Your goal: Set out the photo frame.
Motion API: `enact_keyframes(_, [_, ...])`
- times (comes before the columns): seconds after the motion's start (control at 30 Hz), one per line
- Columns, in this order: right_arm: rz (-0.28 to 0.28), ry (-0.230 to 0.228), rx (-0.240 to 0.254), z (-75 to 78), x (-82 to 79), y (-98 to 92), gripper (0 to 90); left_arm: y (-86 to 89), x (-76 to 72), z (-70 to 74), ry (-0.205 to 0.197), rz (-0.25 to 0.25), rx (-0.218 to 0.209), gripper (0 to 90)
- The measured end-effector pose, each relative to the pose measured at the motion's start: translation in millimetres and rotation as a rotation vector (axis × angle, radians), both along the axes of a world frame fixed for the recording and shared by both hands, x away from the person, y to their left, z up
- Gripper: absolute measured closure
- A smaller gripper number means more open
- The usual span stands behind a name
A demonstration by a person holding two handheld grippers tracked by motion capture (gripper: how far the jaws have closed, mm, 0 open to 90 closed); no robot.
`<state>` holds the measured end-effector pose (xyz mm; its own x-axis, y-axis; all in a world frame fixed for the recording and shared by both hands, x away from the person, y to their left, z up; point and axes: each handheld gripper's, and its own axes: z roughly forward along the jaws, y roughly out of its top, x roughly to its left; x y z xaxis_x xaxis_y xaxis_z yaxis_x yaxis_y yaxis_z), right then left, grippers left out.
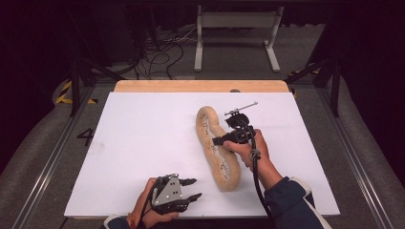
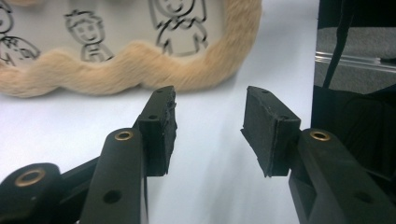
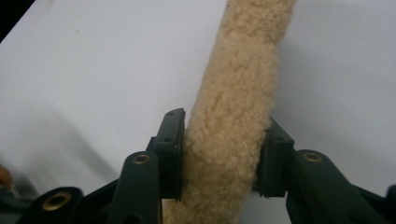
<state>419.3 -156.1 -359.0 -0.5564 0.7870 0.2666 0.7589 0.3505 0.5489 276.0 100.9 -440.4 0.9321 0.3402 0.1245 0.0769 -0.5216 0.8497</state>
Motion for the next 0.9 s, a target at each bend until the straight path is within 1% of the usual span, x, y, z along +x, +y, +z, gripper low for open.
enact_keyframes(0.17, [0.074,-0.001,-0.032,2.9,4.1,1.5,62.5,22.2,-0.1,-0.6,0.023,0.049,-0.011,52.3])
enact_keyframes(0.23, [0.109,-0.002,-0.026,2.7,5.6,1.6,62.9,30.3,-0.5,-1.0,0.027,0.067,-0.011,51.8])
enact_keyframes(0.3, [0.141,-0.005,-0.019,2.1,6.8,2.7,63.0,38.1,-1.3,-0.9,0.025,0.085,-0.010,51.5])
enact_keyframes(0.37, [0.179,-0.010,-0.024,2.6,7.2,4.8,63.0,46.2,-2.2,-0.8,0.015,0.117,-0.013,51.5])
enact_keyframes(0.47, [0.244,-0.030,-0.041,4.2,6.1,9.1,62.9,55.4,-2.8,-0.3,0.015,0.141,-0.024,51.8])
enact_keyframes(0.57, [0.299,-0.037,-0.051,5.8,5.7,11.5,62.9,66.0,-4.3,0.4,0.020,0.169,-0.030,51.7])
enact_keyframes(0.63, [0.331,-0.040,-0.057,6.4,6.3,11.4,62.9,70.9,-4.8,-0.4,0.022,0.180,-0.029,51.4])
enact_keyframes(0.7, [0.346,-0.040,-0.061,7.0,6.3,11.4,63.0,76.5,-5.7,-1.5,0.028,0.193,-0.025,51.2])
enact_keyframes(0.77, [0.375,-0.035,-0.067,7.1,6.5,11.8,63.2,80.5,-6.0,-1.9,0.032,0.206,-0.027,50.8])
enact_keyframes(0.8, [0.375,-0.035,-0.067,7.1,6.5,11.8,63.2,80.5,-6.0,-1.9,0.032,0.206,-0.027,50.8])
enact_keyframes(0.83, [0.393,-0.032,-0.073,7.5,6.7,12.2,63.2,82.0,-5.8,-1.8,0.027,0.218,-0.027,50.8])
enact_keyframes(0.87, [0.433,-0.019,-0.083,8.4,7.9,12.8,63.6,83.1,-4.7,-0.8,0.030,0.242,-0.032,50.7])
enact_keyframes(0.9, [0.433,-0.019,-0.083,8.4,7.9,12.8,63.6,83.1,-4.7,-0.8,0.030,0.242,-0.032,50.4])
